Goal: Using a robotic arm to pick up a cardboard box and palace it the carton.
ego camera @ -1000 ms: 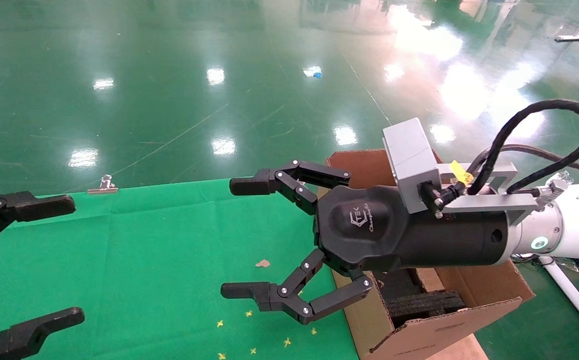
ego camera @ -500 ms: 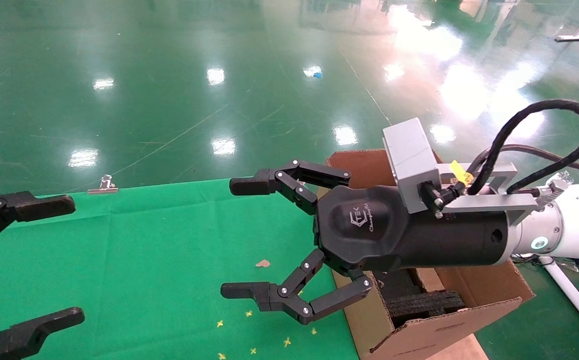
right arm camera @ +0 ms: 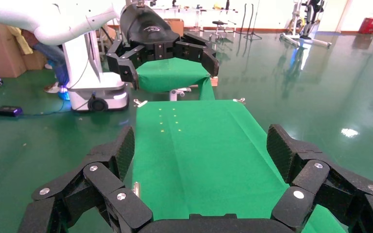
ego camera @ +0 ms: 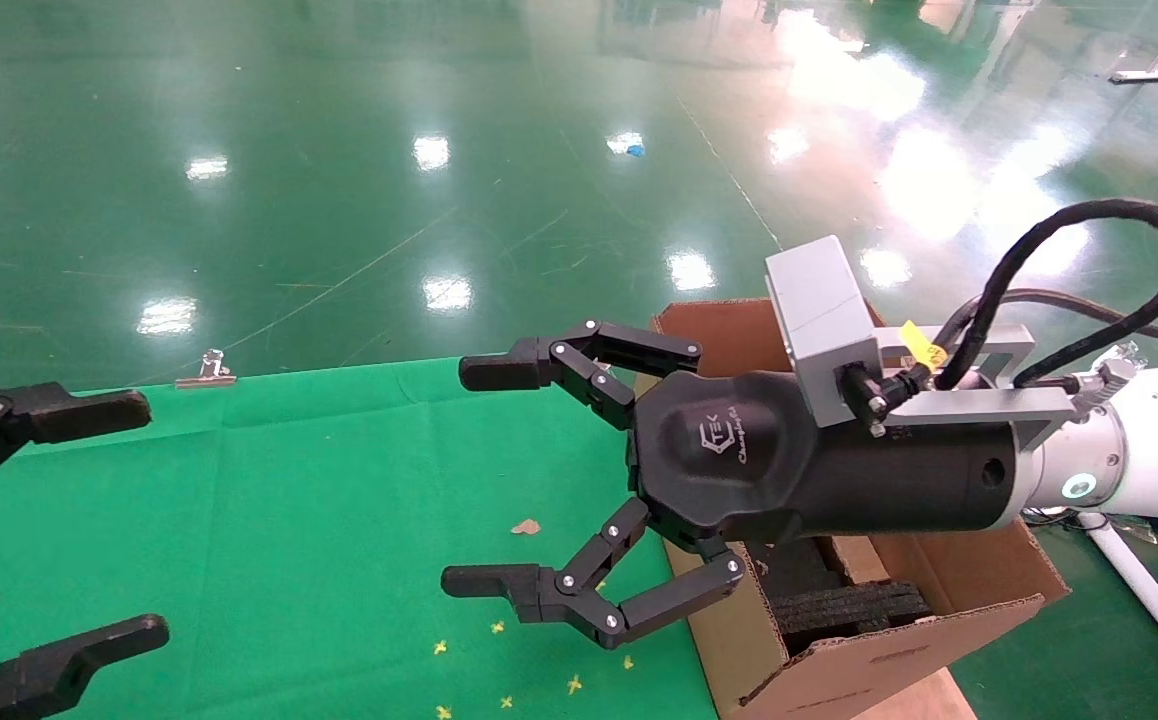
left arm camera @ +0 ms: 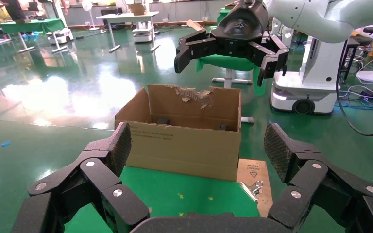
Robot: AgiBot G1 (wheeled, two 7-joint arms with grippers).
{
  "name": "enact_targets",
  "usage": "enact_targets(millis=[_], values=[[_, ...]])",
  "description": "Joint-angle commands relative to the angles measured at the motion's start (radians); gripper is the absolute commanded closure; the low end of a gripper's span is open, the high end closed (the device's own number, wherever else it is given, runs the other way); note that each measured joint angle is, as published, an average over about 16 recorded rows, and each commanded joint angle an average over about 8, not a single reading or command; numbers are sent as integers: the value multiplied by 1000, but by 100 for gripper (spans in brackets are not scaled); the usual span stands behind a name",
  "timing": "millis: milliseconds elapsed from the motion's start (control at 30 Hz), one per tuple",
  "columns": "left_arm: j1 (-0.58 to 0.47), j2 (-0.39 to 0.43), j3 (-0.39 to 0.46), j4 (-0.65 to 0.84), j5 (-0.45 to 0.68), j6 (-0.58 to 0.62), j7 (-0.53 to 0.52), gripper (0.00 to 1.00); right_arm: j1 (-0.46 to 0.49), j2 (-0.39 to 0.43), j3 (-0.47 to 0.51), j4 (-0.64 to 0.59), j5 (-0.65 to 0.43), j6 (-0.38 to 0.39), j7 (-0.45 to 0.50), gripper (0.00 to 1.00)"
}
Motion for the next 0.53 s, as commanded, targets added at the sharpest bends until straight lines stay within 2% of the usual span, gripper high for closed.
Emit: enact_targets(millis=[33,533], values=[[0,0,0,0,0,0,0,0,0,0,0,0,0,0,0,0],[0,0,0,0,0,0,0,0,0,0,0,0,0,0,0,0]])
